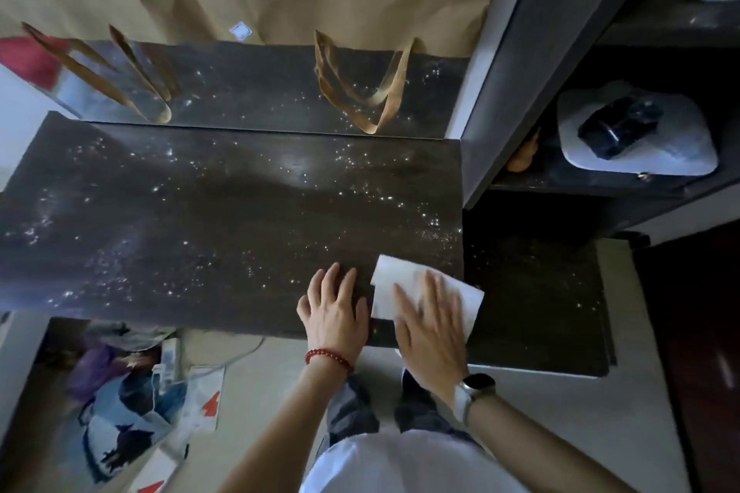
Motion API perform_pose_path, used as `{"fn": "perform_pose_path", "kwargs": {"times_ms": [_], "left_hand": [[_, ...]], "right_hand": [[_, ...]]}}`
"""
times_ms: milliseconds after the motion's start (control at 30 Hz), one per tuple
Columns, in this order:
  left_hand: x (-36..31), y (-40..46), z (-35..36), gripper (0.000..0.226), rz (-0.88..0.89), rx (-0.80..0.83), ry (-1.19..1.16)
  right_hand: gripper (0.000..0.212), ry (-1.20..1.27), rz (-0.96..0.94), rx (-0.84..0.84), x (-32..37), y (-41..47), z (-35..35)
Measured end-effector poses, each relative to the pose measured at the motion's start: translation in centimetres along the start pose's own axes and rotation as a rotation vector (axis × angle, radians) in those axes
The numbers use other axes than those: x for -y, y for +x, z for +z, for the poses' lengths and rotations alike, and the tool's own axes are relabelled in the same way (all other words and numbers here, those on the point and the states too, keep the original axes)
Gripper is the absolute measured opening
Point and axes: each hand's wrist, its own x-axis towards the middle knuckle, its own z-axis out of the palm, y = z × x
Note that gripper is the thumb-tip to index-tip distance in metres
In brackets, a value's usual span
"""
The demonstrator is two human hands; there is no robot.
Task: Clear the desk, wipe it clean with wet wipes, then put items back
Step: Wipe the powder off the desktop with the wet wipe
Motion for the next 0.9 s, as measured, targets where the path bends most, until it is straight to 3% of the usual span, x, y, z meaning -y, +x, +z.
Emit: {"fn": "perform_pose_path", "kwargs": {"times_ms": [167,233,333,400,467,600,633,700,800,867,900], "left_hand": [[5.4,1.4,-2.0,0.054,-0.027,-0.077,0.032],[7.3,2.4,-2.9,0.058,-0.039,-0.09,0.036],[9.3,3.8,-4.0,0.07,-0.042,-0.093,0.045],[10.1,4.1,-4.3,0.072,-0.039,-0.057,0.049],[10.6,4.0,-4.1,0.073,-0.022,-0.014,0.064],[11.1,3.6,-3.0,0.07,0.009,0.042,0.13],[11.1,3.5,-2.8,0.068,0.005,0.036,0.142],[11.2,3.6,-2.7,0.065,-0.002,0.024,0.15],[11.3,3.7,-2.6,0.065,-0.001,0.03,0.158],[11.4,3.7,-2.6,0.065,0.005,0.026,0.165],[11.3,3.7,-2.5,0.064,0.005,0.022,0.17]], "right_hand": [[0.06,-0.016,0.309,-0.06,1.4,7.0,-0.6],[0.057,-0.004,0.164,-0.069,4.4,7.0,0.2],[0.05,-0.067,-0.267,0.022,8.5,2.7,1.9],[0.048,-0.102,-0.367,0.052,7.1,0.9,1.5],[0.047,-0.12,-0.24,-0.006,4.1,0.8,0.9],[0.051,-0.07,0.308,-0.077,0.4,4.6,-0.4],[0.051,-0.051,0.363,-0.081,1.5,5.4,-0.4],[0.05,-0.063,0.168,-0.068,4.6,5.4,0.2],[0.045,-0.168,-0.382,0.041,7.0,1.1,0.9],[0.049,-0.199,-0.491,0.082,4.4,0.1,0.3],[0.051,-0.176,-0.439,0.072,2.6,0.2,-0.1]]}}
